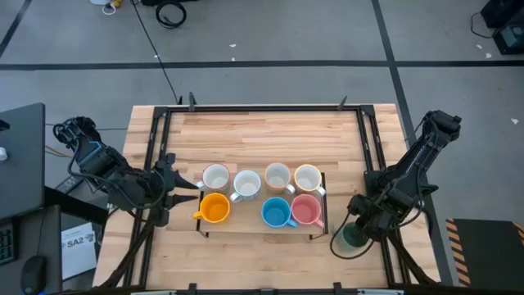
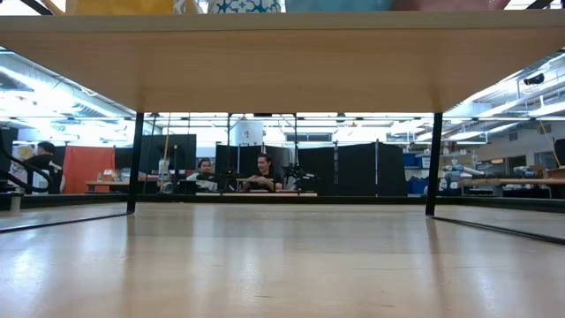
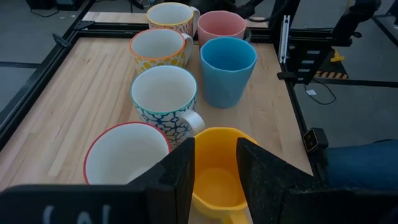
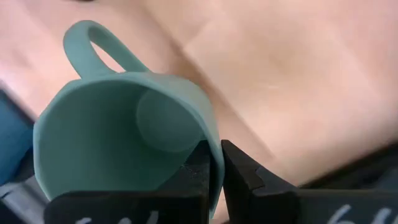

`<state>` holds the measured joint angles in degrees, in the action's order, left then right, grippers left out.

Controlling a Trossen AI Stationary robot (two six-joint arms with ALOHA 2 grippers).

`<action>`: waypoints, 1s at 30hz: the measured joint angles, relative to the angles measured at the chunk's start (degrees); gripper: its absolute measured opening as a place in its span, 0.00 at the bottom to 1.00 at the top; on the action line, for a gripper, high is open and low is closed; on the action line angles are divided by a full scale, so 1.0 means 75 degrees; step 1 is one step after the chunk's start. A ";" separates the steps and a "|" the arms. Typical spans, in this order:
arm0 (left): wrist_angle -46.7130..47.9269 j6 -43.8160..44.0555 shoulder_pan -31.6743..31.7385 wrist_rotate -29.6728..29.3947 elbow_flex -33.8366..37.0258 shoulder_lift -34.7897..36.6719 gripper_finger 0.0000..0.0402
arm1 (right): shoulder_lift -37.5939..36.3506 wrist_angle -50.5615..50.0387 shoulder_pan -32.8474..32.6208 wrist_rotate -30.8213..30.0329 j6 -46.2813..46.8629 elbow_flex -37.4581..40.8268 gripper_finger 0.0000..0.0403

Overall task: Place coffee mugs
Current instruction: Put the green mug on the shelf

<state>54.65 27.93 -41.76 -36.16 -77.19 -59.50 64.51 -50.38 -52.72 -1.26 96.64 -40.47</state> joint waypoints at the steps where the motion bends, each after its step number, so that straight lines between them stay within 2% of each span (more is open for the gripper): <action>1: 0.0000 0.0002 0.0000 0.0000 0.0000 -0.0001 0.31 | 0.0000 0.0188 -0.0007 0.0001 -0.0101 0.0000 0.06; 19: -0.0003 0.0611 0.0000 0.0011 0.0001 0.0000 0.31 | 0.0111 0.2966 -0.0016 -0.0451 -0.0055 -0.0030 0.06; 30: -0.0017 0.0853 -0.0003 0.0251 0.0003 -0.0001 0.31 | 0.2312 0.2942 0.0010 -0.0383 -0.0788 -0.1655 0.06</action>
<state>54.53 34.33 -41.78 -34.28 -77.17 -59.51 81.85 -28.32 -52.64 -4.14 90.73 -52.88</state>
